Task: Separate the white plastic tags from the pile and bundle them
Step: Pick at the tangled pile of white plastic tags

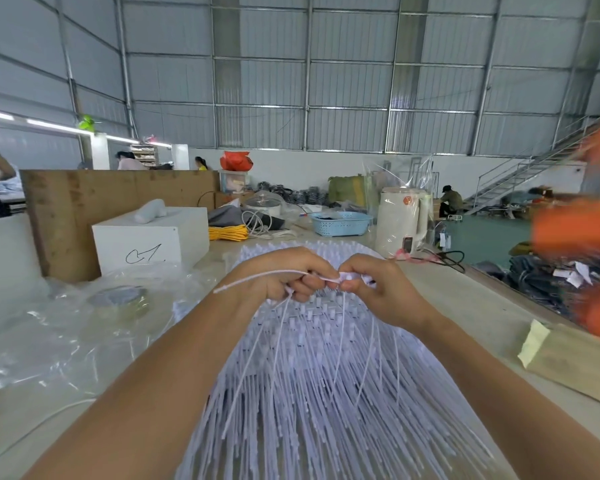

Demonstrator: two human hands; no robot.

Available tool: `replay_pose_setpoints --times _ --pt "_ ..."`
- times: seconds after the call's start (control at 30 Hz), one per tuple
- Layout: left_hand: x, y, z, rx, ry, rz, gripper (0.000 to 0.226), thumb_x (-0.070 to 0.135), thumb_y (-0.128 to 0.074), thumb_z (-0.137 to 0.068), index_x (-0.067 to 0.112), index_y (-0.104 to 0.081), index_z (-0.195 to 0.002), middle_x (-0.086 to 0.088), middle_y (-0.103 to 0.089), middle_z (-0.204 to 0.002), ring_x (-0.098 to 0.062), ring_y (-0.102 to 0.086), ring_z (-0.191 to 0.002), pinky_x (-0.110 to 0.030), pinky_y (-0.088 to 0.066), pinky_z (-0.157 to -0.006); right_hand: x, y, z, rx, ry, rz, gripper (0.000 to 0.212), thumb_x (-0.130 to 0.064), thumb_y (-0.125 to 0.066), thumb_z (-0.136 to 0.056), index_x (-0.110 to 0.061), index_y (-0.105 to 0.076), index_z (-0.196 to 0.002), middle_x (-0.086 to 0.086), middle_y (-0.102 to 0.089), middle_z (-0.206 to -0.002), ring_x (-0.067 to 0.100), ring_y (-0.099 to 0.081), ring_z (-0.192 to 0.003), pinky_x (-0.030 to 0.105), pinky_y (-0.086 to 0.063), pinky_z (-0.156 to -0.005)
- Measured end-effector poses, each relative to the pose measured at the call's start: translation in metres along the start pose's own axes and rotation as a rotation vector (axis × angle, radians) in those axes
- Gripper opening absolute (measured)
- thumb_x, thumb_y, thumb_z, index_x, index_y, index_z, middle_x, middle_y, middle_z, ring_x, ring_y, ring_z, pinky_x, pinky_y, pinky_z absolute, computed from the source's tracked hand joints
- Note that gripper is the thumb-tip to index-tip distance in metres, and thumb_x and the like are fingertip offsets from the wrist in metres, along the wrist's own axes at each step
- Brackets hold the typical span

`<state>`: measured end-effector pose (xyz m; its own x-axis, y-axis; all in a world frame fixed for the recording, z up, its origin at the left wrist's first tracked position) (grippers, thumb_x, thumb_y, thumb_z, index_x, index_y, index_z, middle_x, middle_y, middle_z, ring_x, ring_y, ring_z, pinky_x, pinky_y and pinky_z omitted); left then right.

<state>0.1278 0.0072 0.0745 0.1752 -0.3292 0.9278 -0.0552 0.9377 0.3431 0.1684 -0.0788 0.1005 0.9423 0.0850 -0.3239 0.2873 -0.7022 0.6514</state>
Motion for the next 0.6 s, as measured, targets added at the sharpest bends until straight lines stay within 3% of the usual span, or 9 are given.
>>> replay_pose_setpoints --times 0.07,0.1,0.17,0.23,0.3,0.43,0.53,0.6 --pt "0.003 -0.006 0.008 -0.099 0.006 0.062 0.039 0.008 -0.039 -0.095 0.008 -0.053 -0.059 0.009 -0.029 -0.031 -0.002 -0.019 -0.026 -0.016 -0.015 -0.035 0.019 0.009 0.007 0.055 -0.049 0.069 0.004 -0.008 -0.063 -0.088 -0.005 -0.065 -0.088 -0.007 -0.056 -0.079 -0.002 -0.051 -0.070 0.011 -0.040 -0.066" --pt "0.005 -0.005 0.012 -0.118 0.003 0.050 0.042 0.009 -0.040 -0.095 0.009 -0.057 -0.057 0.009 -0.030 -0.031 -0.002 -0.021 -0.027 -0.015 -0.017 -0.035 0.041 0.022 0.016 0.156 -0.196 0.014 0.007 -0.012 -0.060 -0.091 -0.007 -0.065 -0.090 -0.009 -0.055 -0.078 -0.002 -0.050 -0.069 0.017 -0.044 -0.065" --pt "0.012 0.009 0.020 -0.044 -0.003 -0.088 0.036 0.013 -0.047 -0.095 0.010 -0.063 -0.063 0.008 -0.035 -0.035 -0.004 -0.024 -0.031 -0.016 -0.023 -0.036 0.094 0.050 0.046 0.487 -0.559 -0.473 0.014 -0.019 -0.054 -0.095 -0.010 -0.061 -0.087 -0.008 -0.054 -0.070 0.005 -0.049 -0.057 0.023 -0.044 -0.055" --pt "0.017 0.019 0.024 0.061 -0.004 -0.239 0.027 0.019 -0.051 -0.095 0.010 -0.064 -0.074 0.008 -0.040 -0.039 -0.005 -0.026 -0.034 -0.018 -0.027 -0.040 0.119 0.051 0.064 0.706 -0.726 -1.111 0.018 -0.017 -0.048 -0.097 -0.008 -0.057 -0.084 -0.005 -0.054 -0.058 0.005 -0.045 -0.046 0.015 -0.040 -0.044" --pt "0.020 0.022 0.023 0.138 0.002 -0.331 0.024 0.023 -0.053 -0.095 0.009 -0.068 -0.082 0.006 -0.044 -0.046 -0.005 -0.028 -0.034 -0.020 -0.029 -0.042 0.120 0.051 0.059 0.677 -0.740 -1.332 0.018 -0.012 -0.042 -0.094 -0.011 -0.050 -0.078 -0.006 -0.050 -0.052 0.003 -0.039 -0.038 0.011 -0.034 -0.037" --pt "0.017 0.010 0.016 0.179 0.047 -0.318 0.029 0.018 -0.046 -0.093 0.003 -0.071 -0.092 -0.005 -0.049 -0.066 -0.010 -0.029 -0.037 -0.022 -0.029 -0.045 0.103 0.046 0.039 0.385 -0.753 -1.254 0.018 -0.011 -0.036 -0.086 -0.014 -0.041 -0.069 -0.006 -0.035 -0.051 0.004 -0.029 -0.035 0.011 -0.025 -0.030" --pt "0.020 0.002 0.015 0.153 0.060 -0.247 0.028 0.009 -0.037 -0.088 -0.001 -0.062 -0.096 -0.008 -0.050 -0.068 -0.011 -0.028 -0.038 -0.018 -0.027 -0.043 0.082 0.041 0.030 0.229 -0.733 -1.235 0.007 -0.016 -0.049 -0.072 -0.015 -0.043 -0.068 -0.006 -0.037 -0.051 0.004 -0.031 -0.038 0.010 -0.027 -0.030" --pt "0.029 0.000 0.015 0.158 0.012 -0.282 0.014 0.003 -0.041 -0.086 0.000 -0.054 -0.090 -0.014 -0.048 -0.075 -0.010 -0.035 -0.037 -0.017 -0.030 -0.041 0.071 0.038 0.027 0.166 -0.722 -1.117 0.017 -0.025 -0.058 -0.072 -0.016 -0.045 -0.066 -0.006 -0.038 -0.053 0.005 -0.032 -0.041 0.010 -0.030 -0.033"
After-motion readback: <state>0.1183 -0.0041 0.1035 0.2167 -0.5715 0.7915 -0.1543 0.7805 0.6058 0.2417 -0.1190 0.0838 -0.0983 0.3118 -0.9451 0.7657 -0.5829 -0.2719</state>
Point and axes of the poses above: each hand's wrist, its own z-axis away from the middle knuckle, its own y-axis out of the back of the hand, x = y × z, the point moved 9 cm from there along -z, towards the middle knuckle
